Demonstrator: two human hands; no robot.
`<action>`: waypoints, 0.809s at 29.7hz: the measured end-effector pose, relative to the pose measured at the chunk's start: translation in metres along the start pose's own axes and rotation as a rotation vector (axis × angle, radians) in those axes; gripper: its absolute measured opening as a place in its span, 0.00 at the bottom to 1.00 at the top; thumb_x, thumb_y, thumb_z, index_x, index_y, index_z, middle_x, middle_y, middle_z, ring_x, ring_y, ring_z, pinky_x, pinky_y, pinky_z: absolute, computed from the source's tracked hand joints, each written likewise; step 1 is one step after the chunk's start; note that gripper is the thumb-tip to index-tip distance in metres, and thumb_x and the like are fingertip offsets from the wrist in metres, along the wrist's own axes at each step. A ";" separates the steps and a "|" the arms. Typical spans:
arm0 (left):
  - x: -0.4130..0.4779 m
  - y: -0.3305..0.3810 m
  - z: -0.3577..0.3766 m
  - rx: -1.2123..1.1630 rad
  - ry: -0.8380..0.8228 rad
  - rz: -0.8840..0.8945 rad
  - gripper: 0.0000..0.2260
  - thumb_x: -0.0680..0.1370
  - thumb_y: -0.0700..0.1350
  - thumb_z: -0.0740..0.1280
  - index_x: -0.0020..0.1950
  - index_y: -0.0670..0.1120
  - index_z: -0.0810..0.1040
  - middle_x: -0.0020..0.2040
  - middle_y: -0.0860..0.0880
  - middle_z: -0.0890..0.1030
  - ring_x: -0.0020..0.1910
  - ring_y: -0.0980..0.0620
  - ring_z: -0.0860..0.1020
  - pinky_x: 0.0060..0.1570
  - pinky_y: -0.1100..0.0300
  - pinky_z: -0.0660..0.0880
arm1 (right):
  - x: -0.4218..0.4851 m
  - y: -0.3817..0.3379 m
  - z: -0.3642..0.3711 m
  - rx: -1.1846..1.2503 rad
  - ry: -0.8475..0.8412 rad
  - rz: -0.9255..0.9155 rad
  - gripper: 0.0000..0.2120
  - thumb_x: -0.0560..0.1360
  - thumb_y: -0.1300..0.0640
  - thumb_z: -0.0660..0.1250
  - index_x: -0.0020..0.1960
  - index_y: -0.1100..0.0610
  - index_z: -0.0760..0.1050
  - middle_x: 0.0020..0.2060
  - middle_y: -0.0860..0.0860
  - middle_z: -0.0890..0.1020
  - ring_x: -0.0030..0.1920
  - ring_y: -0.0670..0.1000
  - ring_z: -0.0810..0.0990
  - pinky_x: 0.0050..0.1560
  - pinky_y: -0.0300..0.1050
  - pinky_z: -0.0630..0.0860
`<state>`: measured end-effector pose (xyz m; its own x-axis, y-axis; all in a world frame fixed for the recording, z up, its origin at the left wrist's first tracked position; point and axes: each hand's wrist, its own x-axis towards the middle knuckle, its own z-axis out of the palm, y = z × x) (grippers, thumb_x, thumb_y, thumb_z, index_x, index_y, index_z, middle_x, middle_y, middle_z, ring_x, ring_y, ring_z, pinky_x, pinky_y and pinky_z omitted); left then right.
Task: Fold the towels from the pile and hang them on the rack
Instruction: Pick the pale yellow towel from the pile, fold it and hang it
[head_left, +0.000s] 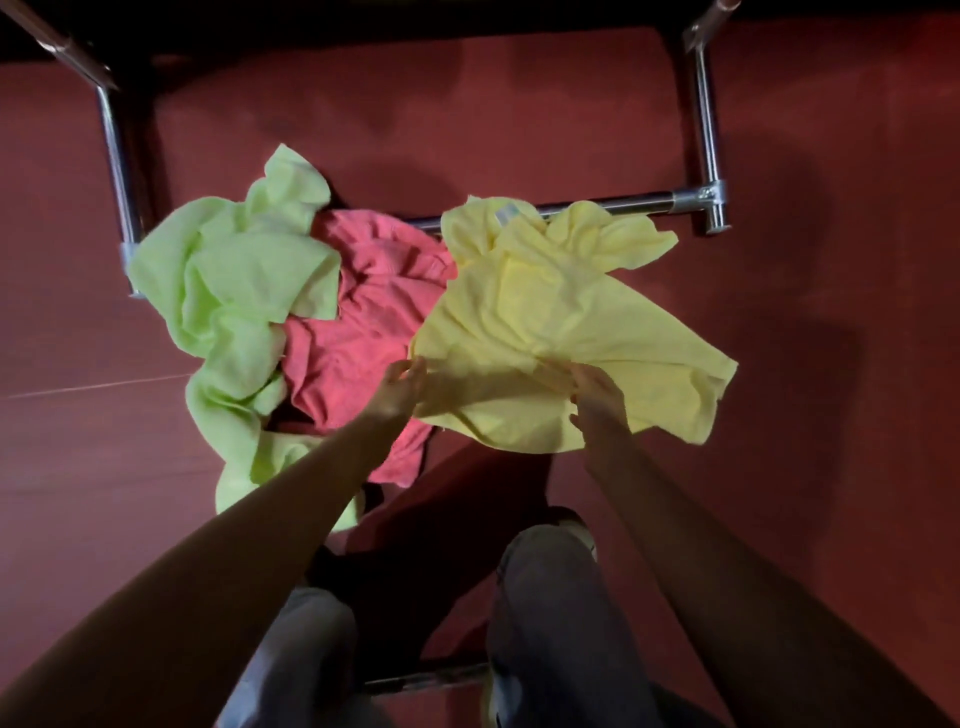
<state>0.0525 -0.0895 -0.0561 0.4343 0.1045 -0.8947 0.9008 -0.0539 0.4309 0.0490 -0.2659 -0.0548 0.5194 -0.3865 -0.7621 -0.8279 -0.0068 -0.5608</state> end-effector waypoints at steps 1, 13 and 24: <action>-0.001 -0.003 0.002 0.026 0.032 0.016 0.17 0.80 0.45 0.54 0.68 0.40 0.62 0.56 0.45 0.77 0.58 0.49 0.74 0.43 0.63 0.69 | 0.006 0.007 -0.007 -0.007 0.090 -0.002 0.12 0.77 0.63 0.56 0.56 0.67 0.73 0.43 0.51 0.75 0.44 0.48 0.73 0.42 0.34 0.69; -0.005 0.000 0.045 0.256 -0.193 0.354 0.15 0.77 0.48 0.60 0.63 0.48 0.68 0.54 0.48 0.73 0.48 0.56 0.72 0.42 0.71 0.68 | 0.070 0.041 -0.076 -0.247 0.499 0.087 0.11 0.71 0.50 0.67 0.51 0.53 0.79 0.67 0.55 0.65 0.67 0.55 0.67 0.67 0.52 0.65; -0.012 0.001 0.026 0.164 -0.193 0.239 0.09 0.79 0.43 0.58 0.56 0.43 0.71 0.40 0.51 0.76 0.40 0.56 0.73 0.38 0.65 0.68 | 0.084 0.005 -0.101 -0.115 0.331 0.207 0.15 0.78 0.60 0.55 0.62 0.62 0.70 0.61 0.57 0.75 0.64 0.57 0.73 0.57 0.45 0.72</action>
<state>0.0481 -0.1168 -0.0476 0.6100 -0.1189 -0.7834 0.7546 -0.2146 0.6201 0.0672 -0.3917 -0.0893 0.2588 -0.6664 -0.6992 -0.9358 0.0065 -0.3526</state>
